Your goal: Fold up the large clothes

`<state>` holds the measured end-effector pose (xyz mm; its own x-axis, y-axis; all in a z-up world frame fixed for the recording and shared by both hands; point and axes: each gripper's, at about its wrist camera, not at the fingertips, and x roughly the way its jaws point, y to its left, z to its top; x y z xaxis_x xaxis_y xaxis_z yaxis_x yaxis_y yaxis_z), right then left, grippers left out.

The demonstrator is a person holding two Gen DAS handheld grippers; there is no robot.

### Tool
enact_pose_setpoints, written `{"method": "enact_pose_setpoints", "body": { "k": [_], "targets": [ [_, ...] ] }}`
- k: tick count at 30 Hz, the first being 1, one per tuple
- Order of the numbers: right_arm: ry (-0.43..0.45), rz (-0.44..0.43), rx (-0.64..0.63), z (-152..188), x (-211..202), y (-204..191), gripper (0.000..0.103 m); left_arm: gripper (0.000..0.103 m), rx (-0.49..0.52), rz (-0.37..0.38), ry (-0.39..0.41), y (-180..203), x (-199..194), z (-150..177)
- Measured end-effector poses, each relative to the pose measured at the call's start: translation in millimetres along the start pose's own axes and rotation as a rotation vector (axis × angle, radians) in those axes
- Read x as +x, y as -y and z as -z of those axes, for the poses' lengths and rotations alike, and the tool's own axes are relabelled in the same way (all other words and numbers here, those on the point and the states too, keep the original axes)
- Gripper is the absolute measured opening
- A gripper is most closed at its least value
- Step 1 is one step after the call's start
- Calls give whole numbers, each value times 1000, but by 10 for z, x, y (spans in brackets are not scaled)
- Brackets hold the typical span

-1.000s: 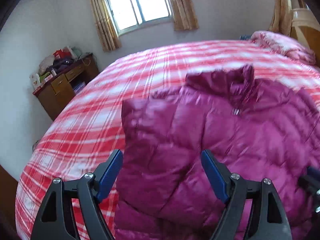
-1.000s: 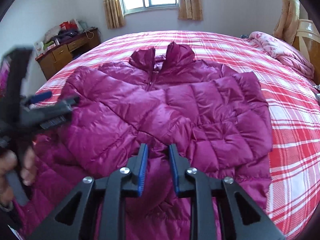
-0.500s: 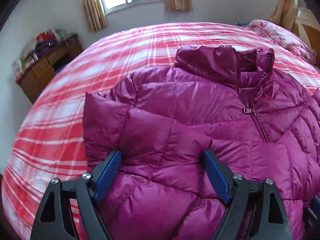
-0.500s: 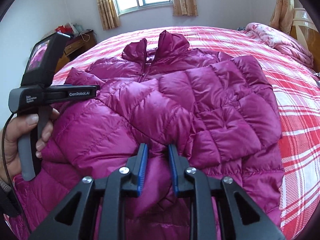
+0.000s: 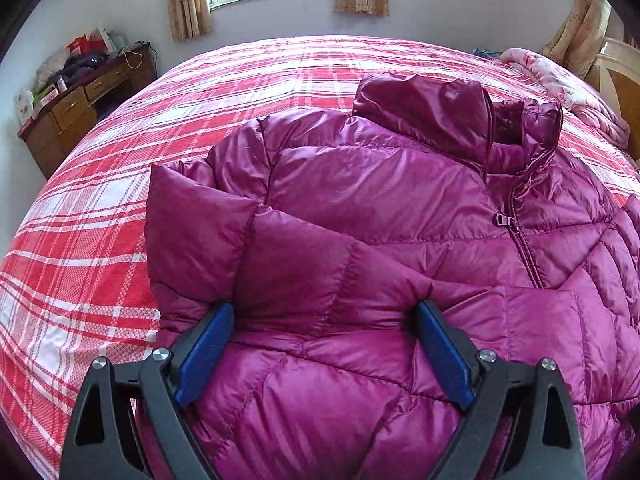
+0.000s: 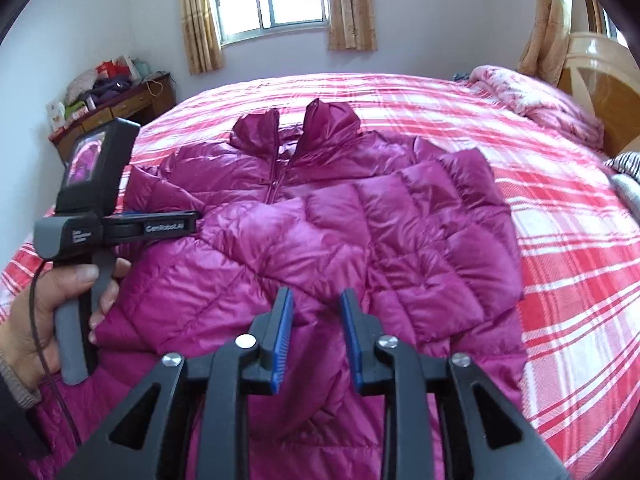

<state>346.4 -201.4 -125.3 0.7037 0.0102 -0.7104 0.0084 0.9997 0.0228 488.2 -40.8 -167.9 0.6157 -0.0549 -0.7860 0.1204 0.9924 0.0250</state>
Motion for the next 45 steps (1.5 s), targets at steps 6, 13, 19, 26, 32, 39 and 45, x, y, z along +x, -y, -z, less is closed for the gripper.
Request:
{"method": "enact_pose_setpoints", "body": {
  "k": [6, 13, 19, 26, 32, 39, 45],
  "targets": [
    [-57, 43, -26, 92, 287, -27, 43, 92, 3, -13, 3, -2, -16, 20],
    [-56, 38, -23, 133, 295, -2, 46, 92, 37, -19, 69, -99, -459, 303],
    [-62, 65, -51, 136, 311, -61, 47, 98, 46, -17, 29, -147, -380, 363],
    [-75, 69, -50, 130, 338, -57, 49, 102, 34, -52, -6, -117, -256, 303],
    [-81, 64, -42, 129, 355, -39, 51, 102, 34, -59, -3, -118, -233, 306],
    [-81, 69, -42, 129, 356, -39, 51, 102, 29, -51, 5, -131, -244, 317],
    [-77, 51, -24, 131, 349, -5, 52, 102, 0, 11, 88, -186, -708, 368]
  ]
}}
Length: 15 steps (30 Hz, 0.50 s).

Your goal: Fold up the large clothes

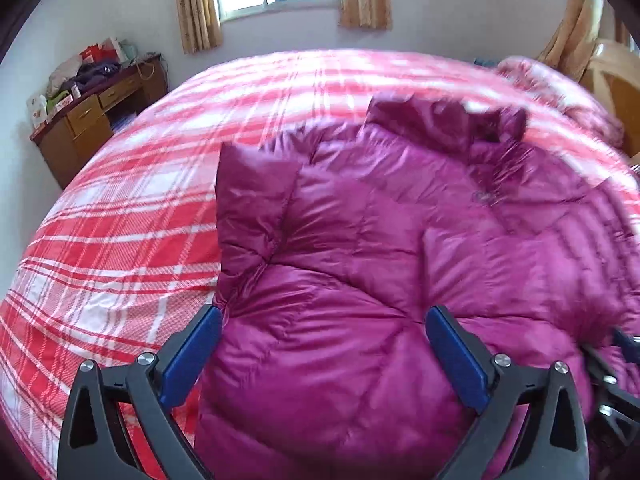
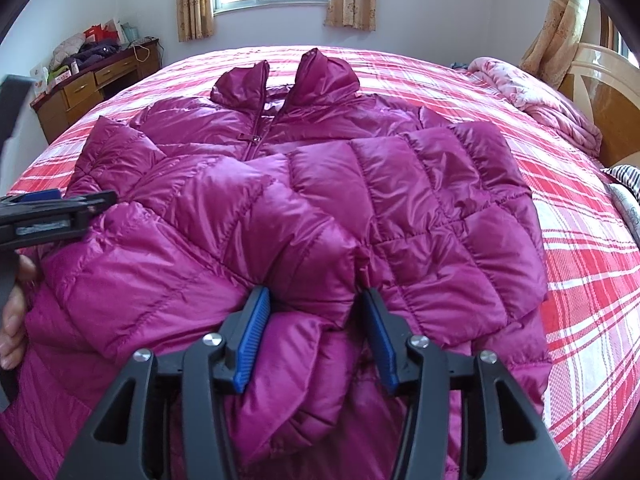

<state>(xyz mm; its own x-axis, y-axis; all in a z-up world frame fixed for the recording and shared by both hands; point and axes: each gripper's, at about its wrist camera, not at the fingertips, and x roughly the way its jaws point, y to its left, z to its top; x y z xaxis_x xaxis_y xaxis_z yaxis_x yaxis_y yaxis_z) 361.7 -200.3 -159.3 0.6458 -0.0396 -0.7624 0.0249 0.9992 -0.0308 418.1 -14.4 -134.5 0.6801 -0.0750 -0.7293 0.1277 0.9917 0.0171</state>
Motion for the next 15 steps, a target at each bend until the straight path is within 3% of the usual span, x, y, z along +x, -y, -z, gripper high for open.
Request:
{"method": "enact_pose_setpoints", "body": {
  "k": [3, 7, 10, 15],
  "targets": [
    [-1, -2, 1, -3, -3, 7, 52, 102, 24, 34, 26, 52, -177, 43],
    [1, -7, 5, -6, -9, 6, 52, 102, 59, -34, -37, 87, 57, 163],
    [2, -5, 2, -5, -9, 0, 52, 102, 10, -5, -56, 8, 138, 182],
    [1, -10, 4, -5, -11, 8, 52, 102, 24, -15, -66, 26, 198, 186]
  ]
}}
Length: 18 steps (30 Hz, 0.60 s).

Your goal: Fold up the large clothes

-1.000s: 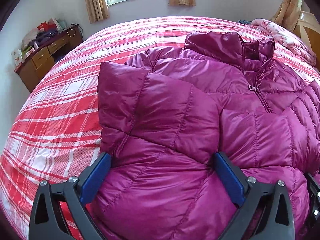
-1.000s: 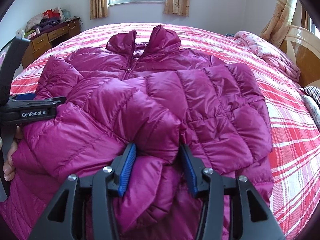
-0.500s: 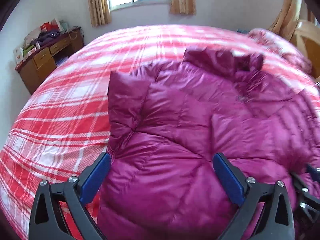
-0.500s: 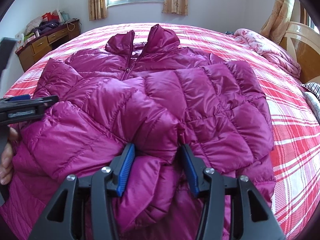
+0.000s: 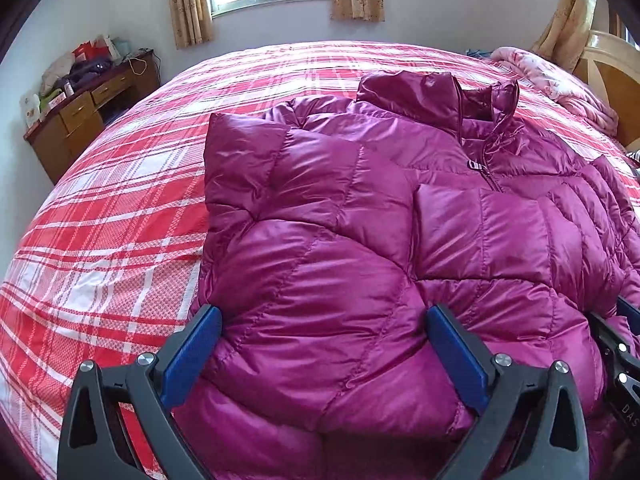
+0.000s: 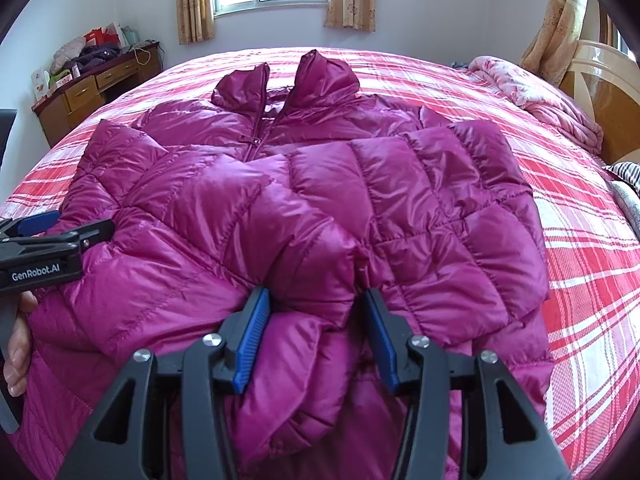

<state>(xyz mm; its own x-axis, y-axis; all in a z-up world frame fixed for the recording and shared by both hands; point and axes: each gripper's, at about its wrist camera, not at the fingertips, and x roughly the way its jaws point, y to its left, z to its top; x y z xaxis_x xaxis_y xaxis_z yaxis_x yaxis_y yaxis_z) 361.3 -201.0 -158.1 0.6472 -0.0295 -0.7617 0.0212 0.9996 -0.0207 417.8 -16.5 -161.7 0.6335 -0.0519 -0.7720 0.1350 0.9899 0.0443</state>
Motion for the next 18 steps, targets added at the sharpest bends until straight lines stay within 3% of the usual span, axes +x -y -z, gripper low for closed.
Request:
{"method": "enact_pose_setpoints", "body": {
  "k": [8, 14, 18],
  "targets": [
    [-3, 0, -3, -8, -5, 12, 53, 102, 1, -6, 7, 16, -4, 21],
    [-29, -55, -2, -39, -72, 67, 70, 102, 6, 4, 4, -13, -53, 13],
    [-12, -92, -38, -161, -238, 96, 70, 102, 47, -22, 19, -40, -208, -73]
  ]
}}
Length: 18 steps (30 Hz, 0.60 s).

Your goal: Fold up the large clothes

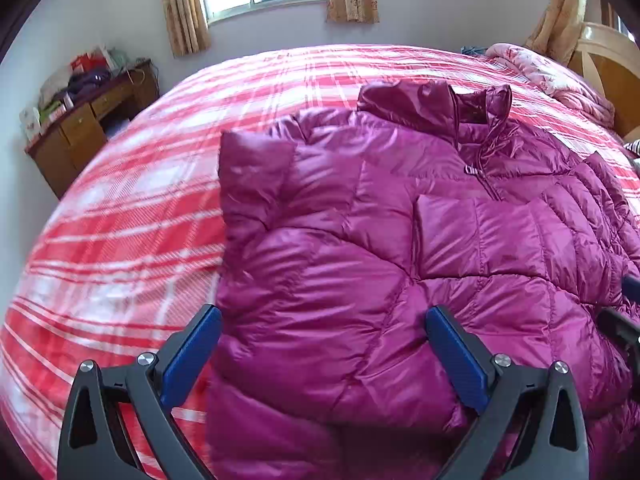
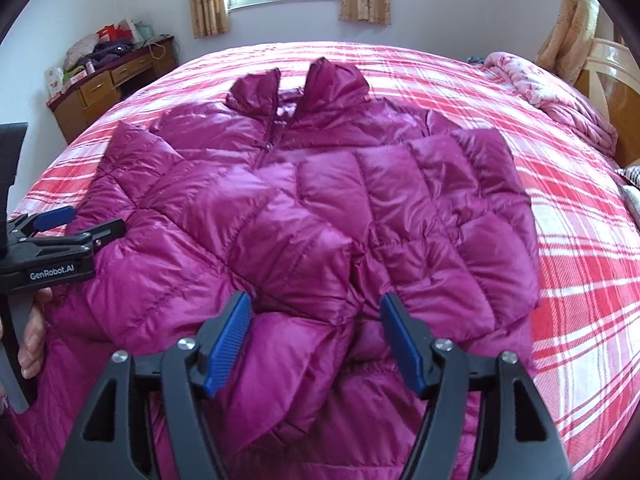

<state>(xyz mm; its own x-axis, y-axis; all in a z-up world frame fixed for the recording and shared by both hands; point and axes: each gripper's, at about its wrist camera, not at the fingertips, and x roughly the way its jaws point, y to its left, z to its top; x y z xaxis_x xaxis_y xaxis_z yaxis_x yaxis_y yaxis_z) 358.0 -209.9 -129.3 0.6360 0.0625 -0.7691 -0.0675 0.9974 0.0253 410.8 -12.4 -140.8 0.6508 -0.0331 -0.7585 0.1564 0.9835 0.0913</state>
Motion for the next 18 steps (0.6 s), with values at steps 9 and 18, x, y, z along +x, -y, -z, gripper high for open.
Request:
{"method": "enact_pose_setpoints", "body": {
  "k": [9, 18],
  "targets": [
    [33, -21, 30, -625, 74, 270, 83, 102, -23, 35, 93, -160, -226, -581],
    [44, -26, 100, -1290, 341, 679, 84, 102, -64, 28, 67, -85, 276, -1510]
  ]
}}
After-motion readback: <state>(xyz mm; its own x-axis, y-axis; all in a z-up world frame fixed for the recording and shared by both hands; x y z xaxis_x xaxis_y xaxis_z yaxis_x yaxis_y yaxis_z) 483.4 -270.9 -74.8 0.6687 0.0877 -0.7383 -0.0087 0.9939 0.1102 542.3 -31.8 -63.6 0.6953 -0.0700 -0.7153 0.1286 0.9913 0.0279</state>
